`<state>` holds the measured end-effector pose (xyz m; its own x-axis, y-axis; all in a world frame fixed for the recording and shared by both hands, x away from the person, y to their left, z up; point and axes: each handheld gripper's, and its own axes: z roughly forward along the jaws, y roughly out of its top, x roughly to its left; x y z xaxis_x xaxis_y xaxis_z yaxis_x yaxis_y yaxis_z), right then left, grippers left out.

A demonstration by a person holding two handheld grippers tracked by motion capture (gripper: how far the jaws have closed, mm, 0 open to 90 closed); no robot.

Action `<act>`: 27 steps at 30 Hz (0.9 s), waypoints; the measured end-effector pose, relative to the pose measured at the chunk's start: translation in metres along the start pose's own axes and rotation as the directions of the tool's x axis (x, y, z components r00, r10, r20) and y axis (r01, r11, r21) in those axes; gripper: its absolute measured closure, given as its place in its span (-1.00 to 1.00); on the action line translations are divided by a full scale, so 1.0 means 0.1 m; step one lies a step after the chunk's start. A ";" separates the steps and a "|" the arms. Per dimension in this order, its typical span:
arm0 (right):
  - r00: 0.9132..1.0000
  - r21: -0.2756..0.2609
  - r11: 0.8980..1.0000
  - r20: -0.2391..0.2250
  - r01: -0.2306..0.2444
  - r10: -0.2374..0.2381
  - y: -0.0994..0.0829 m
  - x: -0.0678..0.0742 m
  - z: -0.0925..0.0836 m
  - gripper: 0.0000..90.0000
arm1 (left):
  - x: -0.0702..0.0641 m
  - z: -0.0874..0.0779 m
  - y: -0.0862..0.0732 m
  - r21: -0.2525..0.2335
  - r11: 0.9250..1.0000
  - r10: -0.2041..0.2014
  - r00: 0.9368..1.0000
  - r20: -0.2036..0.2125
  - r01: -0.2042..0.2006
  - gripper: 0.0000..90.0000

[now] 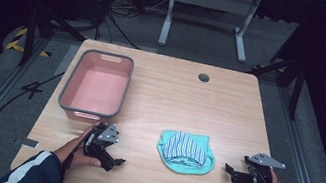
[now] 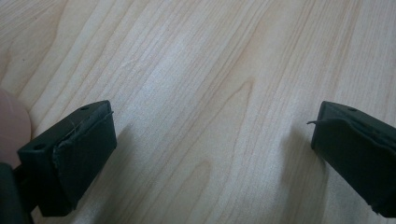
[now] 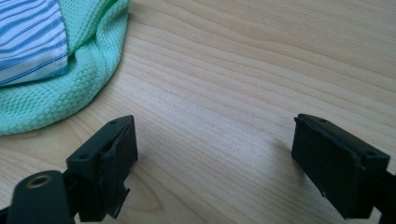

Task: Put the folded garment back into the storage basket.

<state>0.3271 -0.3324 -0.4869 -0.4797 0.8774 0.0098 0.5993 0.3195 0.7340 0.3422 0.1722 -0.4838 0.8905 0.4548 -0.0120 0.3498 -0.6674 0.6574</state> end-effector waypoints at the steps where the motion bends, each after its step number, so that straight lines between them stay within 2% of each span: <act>1: 1.000 0.000 1.000 0.001 0.000 0.000 0.00 0.00 0.00 -0.67 | 0.00 0.00 0.01 0.003 1.000 -0.004 1.000 -0.003 0.004 -0.99; 4: 1.000 0.001 1.000 0.001 0.001 -0.001 0.00 0.00 0.00 -0.67 | -0.03 -0.01 0.04 0.017 1.000 -0.019 1.000 -0.011 0.019 -0.91; 7: 1.000 0.003 1.000 0.003 0.001 -0.001 0.00 0.00 0.00 -0.67 | -0.03 -0.01 0.07 0.007 0.999 -0.039 0.999 -0.028 0.039 -0.61; 8: 1.000 0.004 1.000 0.003 -0.001 0.001 0.00 0.00 -0.01 -0.67 | -0.04 -0.01 0.10 0.011 0.999 -0.048 0.999 -0.014 0.049 -0.58; 11: 1.000 0.012 1.000 0.007 0.003 -0.003 0.01 0.01 -0.01 -0.64 | -0.04 -0.03 0.15 0.003 0.999 -0.033 0.999 -0.006 0.033 -0.64; 12: 1.000 0.021 1.000 0.004 -0.005 0.005 0.02 0.01 -0.02 -0.61 | -0.05 -0.03 0.17 -0.014 0.999 -0.042 0.999 0.007 0.042 -0.60; 13: 1.000 0.024 1.000 0.005 0.005 -0.005 0.03 0.02 -0.03 -0.50 | -0.06 -0.03 0.23 -0.019 0.999 -0.028 1.000 0.002 0.028 -0.57; 16: 1.000 0.001 1.000 -0.029 0.003 -0.002 0.09 0.05 -0.08 -0.45 | -0.08 -0.02 0.30 -0.031 0.999 -0.026 1.000 0.007 0.026 -0.55; 17: 0.999 -0.012 1.000 -0.045 -0.003 0.002 0.11 0.07 -0.10 -0.44 | -0.11 0.01 0.39 -0.040 0.999 -0.020 1.000 0.012 0.021 -0.54; 18: 0.999 -0.012 1.000 -0.045 -0.003 0.002 0.11 0.07 -0.10 -0.44 | -0.11 0.01 0.39 -0.040 0.999 -0.020 1.000 0.012 0.021 -0.52; 19: 0.998 -0.027 1.000 -0.063 0.010 -0.012 0.18 0.11 -0.13 -0.39 | -0.13 0.05 0.49 -0.057 0.998 -0.021 1.000 0.007 0.022 -0.51; 21: 0.996 -0.041 0.999 -0.078 0.031 -0.034 0.24 0.17 -0.14 -0.33 | -0.15 0.10 0.60 -0.059 0.998 -0.020 1.000 0.003 0.020 -0.49; 22: 0.996 -0.041 0.999 -0.078 0.031 -0.034 0.24 0.17 -0.14 -0.33 | -0.15 0.10 0.60 -0.059 0.998 -0.020 1.000 0.003 0.020 -0.48; 23: 0.994 -0.040 0.997 -0.088 0.063 -0.066 0.32 0.25 -0.12 -0.28 | -0.16 0.15 0.70 -0.062 0.998 -0.008 1.000 -0.005 0.008 -0.46; 24: 0.993 -0.042 0.997 -0.093 0.069 -0.073 0.35 0.27 -0.11 -0.27 | -0.16 0.18 0.74 -0.059 0.998 -0.009 1.000 0.004 0.010 -0.45; 27: 0.988 -0.031 0.994 -0.107 0.105 -0.108 0.43 0.37 -0.05 -0.21 | -0.17 0.25 0.82 -0.048 0.999 0.000 1.000 -0.008 0.000 -0.42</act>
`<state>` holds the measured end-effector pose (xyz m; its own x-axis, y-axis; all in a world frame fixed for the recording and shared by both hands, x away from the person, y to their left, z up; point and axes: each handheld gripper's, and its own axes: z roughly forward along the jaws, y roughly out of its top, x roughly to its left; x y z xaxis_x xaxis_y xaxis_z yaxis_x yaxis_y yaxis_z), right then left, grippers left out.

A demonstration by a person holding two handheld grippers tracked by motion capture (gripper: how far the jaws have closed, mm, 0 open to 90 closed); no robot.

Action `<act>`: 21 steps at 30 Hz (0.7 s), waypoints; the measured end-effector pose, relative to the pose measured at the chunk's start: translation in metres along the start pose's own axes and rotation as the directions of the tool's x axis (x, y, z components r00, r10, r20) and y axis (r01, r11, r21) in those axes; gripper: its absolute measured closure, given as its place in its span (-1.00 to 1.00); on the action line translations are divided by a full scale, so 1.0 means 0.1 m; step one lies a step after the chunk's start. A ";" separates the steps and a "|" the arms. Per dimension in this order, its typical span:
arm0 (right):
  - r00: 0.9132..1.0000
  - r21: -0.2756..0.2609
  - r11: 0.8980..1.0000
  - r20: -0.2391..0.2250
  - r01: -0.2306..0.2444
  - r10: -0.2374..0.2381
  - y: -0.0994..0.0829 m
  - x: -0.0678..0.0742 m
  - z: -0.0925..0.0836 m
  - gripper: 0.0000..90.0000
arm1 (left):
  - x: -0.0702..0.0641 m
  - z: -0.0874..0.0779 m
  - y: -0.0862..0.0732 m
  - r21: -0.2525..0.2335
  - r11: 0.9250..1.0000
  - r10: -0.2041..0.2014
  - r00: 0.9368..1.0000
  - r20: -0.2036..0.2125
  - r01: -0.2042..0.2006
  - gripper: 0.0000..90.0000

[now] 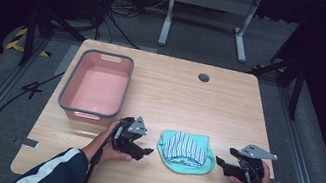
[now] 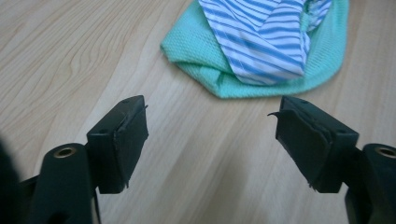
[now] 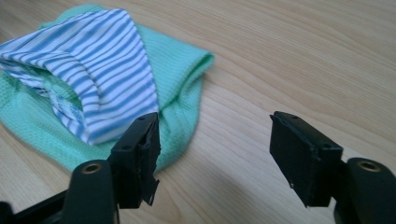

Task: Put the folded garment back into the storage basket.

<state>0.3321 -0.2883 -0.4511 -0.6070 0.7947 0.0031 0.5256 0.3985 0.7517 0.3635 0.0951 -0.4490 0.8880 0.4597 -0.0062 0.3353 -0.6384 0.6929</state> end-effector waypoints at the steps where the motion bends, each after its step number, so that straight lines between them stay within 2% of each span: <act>1: 1.000 0.000 1.000 0.000 0.000 0.000 0.00 0.00 0.00 -0.21 | 0.00 0.04 0.03 -0.002 1.000 -0.004 1.000 -0.009 0.004 -0.42; 2: 1.000 0.006 1.000 -0.012 0.022 -0.022 0.06 0.04 0.06 -0.18 | 0.00 0.08 0.06 0.004 1.000 -0.008 1.000 -0.012 0.008 -0.39; 4: 0.999 0.008 0.999 -0.020 0.032 -0.032 0.10 0.07 0.10 -0.13 | 0.04 0.20 0.14 0.008 1.000 -0.029 0.999 -0.018 0.029 -0.39; 7: 0.999 0.012 0.999 -0.025 0.036 -0.035 0.16 0.08 0.16 -0.11 | 0.07 0.27 0.19 0.005 0.999 -0.051 0.998 -0.022 0.051 -0.37; 10: 0.999 0.028 0.998 -0.014 0.047 -0.047 0.23 0.08 0.27 -0.08 | 0.12 0.41 0.25 0.000 0.996 -0.084 0.996 -0.028 0.084 -0.35; 13: 0.999 0.036 0.999 -0.015 0.041 -0.040 0.24 0.07 0.34 -0.06 | 0.13 0.49 0.28 0.005 0.996 -0.091 0.995 -0.040 0.091 -0.35; 15: 0.999 0.047 0.998 -0.020 0.033 -0.032 0.25 0.07 0.39 -0.06 | 0.15 0.53 0.28 -0.002 0.994 -0.105 0.994 -0.021 0.105 -0.37; 18: 0.999 0.056 0.998 -0.031 0.028 -0.026 0.26 0.08 0.45 -0.07 | 0.14 0.59 0.29 0.013 0.996 -0.089 0.996 -0.021 0.090 -0.40; 21: 0.999 0.087 0.995 -0.036 0.041 -0.038 0.27 0.12 0.52 -0.08 | 0.13 0.62 0.28 0.021 0.995 -0.093 0.996 -0.012 0.093 -0.44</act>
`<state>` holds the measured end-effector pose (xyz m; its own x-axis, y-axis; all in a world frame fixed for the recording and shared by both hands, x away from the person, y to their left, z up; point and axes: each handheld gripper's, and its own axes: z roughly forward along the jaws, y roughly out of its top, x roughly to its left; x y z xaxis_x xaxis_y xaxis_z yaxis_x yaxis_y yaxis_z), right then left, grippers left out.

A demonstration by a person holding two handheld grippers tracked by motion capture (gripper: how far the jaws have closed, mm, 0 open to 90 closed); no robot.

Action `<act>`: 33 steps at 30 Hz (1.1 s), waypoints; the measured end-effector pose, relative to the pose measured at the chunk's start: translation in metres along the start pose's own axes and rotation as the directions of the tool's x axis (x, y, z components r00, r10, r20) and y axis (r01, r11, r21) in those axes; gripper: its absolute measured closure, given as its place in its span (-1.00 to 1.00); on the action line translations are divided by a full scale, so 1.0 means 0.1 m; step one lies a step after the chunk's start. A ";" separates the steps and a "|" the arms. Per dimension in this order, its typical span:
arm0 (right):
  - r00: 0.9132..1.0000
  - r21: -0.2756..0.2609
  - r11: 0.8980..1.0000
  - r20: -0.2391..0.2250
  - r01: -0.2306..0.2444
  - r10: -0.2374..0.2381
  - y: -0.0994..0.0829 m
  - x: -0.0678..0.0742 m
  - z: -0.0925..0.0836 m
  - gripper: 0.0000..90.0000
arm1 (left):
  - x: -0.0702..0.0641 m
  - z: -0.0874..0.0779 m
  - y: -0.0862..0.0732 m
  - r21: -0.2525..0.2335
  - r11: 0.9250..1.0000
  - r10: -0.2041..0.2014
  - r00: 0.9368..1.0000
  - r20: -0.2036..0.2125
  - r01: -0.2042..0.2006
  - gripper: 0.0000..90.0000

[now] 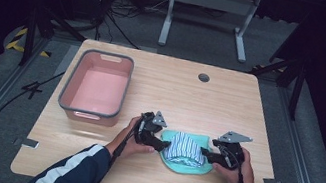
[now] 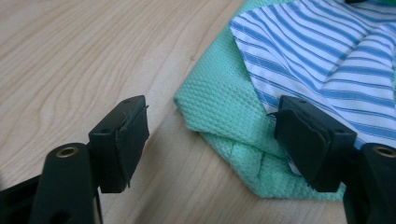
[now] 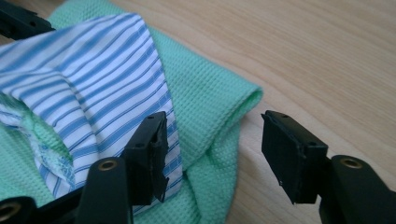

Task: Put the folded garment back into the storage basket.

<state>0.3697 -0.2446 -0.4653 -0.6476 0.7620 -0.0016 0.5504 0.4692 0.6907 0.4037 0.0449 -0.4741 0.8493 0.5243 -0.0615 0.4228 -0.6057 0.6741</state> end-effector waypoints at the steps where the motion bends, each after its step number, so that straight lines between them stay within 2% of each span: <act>1: 1.000 0.007 1.000 -0.005 0.004 -0.004 -0.01 0.02 0.02 -0.08 | -0.01 0.02 -0.01 0.011 1.000 0.004 1.000 0.007 -0.004 -0.45; 4: 1.000 0.020 1.000 -0.009 0.007 -0.007 -0.03 0.04 0.06 -0.10 | -0.02 0.03 -0.01 0.016 1.000 0.015 1.000 -0.001 -0.015 -0.48; 7: 1.000 0.016 1.000 -0.008 -0.020 0.021 -0.05 0.03 0.07 -0.15 | -0.02 0.04 -0.03 0.005 1.000 0.007 1.000 -0.005 -0.007 -0.52; 8: 0.999 0.014 0.999 -0.014 -0.032 0.032 -0.05 0.03 0.07 -0.16 | -0.02 0.04 -0.04 0.004 1.000 0.015 1.000 -0.007 -0.015 -0.53; 11: 0.999 0.010 0.999 -0.020 -0.037 0.037 -0.07 0.03 0.07 -0.16 | -0.02 0.04 -0.05 -0.008 1.000 0.013 1.000 -0.011 -0.013 -0.55; 17: 0.999 0.028 0.999 -0.034 -0.028 0.029 -0.05 0.10 0.05 0.23 | -0.04 0.03 -0.03 0.009 1.000 0.011 1.000 -0.020 -0.011 -0.51; 18: 0.999 0.028 0.999 -0.034 -0.028 0.029 -0.05 0.10 0.05 0.23 | -0.04 0.03 -0.03 0.009 1.000 0.011 1.000 -0.020 -0.011 -0.46; 19: 0.999 0.032 0.999 -0.038 -0.025 0.026 -0.04 0.11 0.04 0.30 | -0.05 0.02 -0.02 0.017 1.000 0.018 1.000 -0.009 -0.018 -0.46; 25: 0.998 0.044 0.998 -0.042 -0.042 0.043 -0.02 0.15 0.04 0.50 | -0.09 0.00 -0.01 0.015 0.999 0.038 0.999 0.034 -0.039 0.15; 31: 0.996 0.039 0.997 -0.064 -0.059 0.062 -0.04 0.15 0.04 0.68 | -0.10 0.00 0.00 0.012 0.999 0.035 0.996 0.078 -0.036 0.56; 33: 0.996 0.038 0.997 -0.069 -0.062 0.065 -0.04 0.15 0.03 0.71 | -0.10 0.01 0.01 0.016 0.999 0.032 0.996 0.087 -0.034 0.63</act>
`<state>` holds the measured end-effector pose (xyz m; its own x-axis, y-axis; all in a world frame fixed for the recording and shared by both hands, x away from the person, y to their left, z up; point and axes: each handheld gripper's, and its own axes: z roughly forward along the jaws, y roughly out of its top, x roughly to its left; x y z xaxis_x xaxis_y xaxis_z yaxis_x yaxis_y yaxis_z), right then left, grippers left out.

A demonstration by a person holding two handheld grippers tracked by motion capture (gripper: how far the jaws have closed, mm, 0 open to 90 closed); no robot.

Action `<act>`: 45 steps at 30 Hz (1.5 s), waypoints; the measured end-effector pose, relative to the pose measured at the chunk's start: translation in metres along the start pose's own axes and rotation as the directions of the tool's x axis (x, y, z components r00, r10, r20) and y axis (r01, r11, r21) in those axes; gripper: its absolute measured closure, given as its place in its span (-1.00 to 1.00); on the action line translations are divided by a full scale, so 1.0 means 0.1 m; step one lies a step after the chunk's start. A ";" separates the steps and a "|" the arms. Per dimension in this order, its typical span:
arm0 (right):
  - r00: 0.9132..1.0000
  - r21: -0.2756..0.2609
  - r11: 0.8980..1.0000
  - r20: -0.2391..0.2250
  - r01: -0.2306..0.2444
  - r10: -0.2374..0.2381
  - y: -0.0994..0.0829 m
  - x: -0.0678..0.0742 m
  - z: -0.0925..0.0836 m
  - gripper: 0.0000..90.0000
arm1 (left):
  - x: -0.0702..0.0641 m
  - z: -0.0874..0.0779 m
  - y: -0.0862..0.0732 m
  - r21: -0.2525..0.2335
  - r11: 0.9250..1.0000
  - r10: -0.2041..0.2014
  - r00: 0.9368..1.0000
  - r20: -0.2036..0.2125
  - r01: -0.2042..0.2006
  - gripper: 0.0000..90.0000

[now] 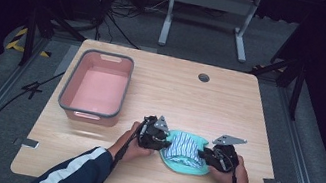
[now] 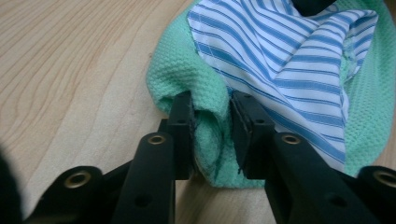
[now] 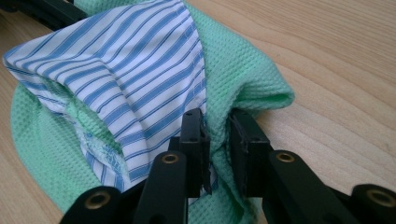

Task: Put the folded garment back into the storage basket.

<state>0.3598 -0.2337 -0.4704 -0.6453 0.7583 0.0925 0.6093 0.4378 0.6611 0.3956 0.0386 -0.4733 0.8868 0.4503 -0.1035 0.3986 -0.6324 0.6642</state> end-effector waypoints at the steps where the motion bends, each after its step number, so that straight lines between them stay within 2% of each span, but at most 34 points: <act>1: 1.000 0.000 1.000 0.001 -0.002 0.002 0.00 0.01 0.00 0.75 | 0.00 0.00 0.00 -0.002 1.000 0.002 1.000 -0.002 -0.002 0.66; 3: 1.000 0.000 1.000 0.000 -0.002 0.002 0.00 0.01 0.00 0.76 | -0.02 0.00 0.01 0.006 1.000 0.012 1.000 -0.003 -0.012 0.73; 7: 1.000 -0.004 1.000 0.010 0.011 -0.011 -0.01 0.02 -0.01 0.78 | -0.07 0.00 0.05 0.031 0.998 0.050 0.998 -0.037 -0.049 0.78; 9: 1.000 -0.002 1.000 0.010 0.011 -0.011 0.00 0.03 -0.02 0.79 | -0.08 0.00 0.06 0.034 0.998 0.048 0.998 -0.040 -0.047 0.79; 13: 1.000 -0.011 1.000 0.014 0.024 -0.024 0.00 0.04 -0.06 0.80 | -0.11 -0.01 0.12 0.062 0.996 0.074 0.996 -0.058 -0.071 0.81; 16: 1.000 -0.025 0.999 0.016 0.026 -0.025 0.02 0.05 -0.12 0.80 | -0.13 -0.04 0.17 0.075 0.993 0.096 0.994 -0.057 -0.091 0.81; 23: 1.000 -0.048 0.999 0.023 0.022 -0.021 0.05 0.05 -0.21 0.80 | -0.16 -0.10 0.29 0.076 0.990 0.120 0.991 -0.066 -0.115 0.81; 28: 0.999 -0.077 0.997 0.027 0.019 -0.017 0.10 0.02 -0.29 0.80 | -0.21 -0.16 0.39 0.081 0.987 0.149 0.986 -0.081 -0.142 0.82; 30: 1.000 -0.084 0.996 0.026 0.015 -0.013 0.12 0.02 -0.30 0.80 | -0.21 -0.17 0.41 0.076 0.988 0.142 0.986 -0.082 -0.136 0.82; 38: 1.000 -0.097 0.995 0.024 0.006 -0.004 0.21 -0.01 -0.36 0.80 | -0.17 -0.31 0.54 0.066 0.986 0.161 0.981 -0.107 -0.154 0.82; 41: 0.999 -0.098 0.995 0.030 0.022 -0.019 0.30 0.01 -0.36 0.80 | -0.13 -0.37 0.56 0.069 0.985 0.164 0.979 -0.118 -0.157 0.82; 45: 0.999 -0.094 0.995 0.035 0.033 -0.030 0.42 0.07 -0.36 0.80 | -0.06 -0.47 0.58 0.064 0.988 0.149 0.981 -0.125 -0.142 0.82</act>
<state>0.3647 -0.2273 -0.4153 -0.6466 0.7614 0.0464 0.5417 0.4154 0.7308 0.4027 0.0289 -0.3995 0.9002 0.4260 0.0901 0.2827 -0.7292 0.6232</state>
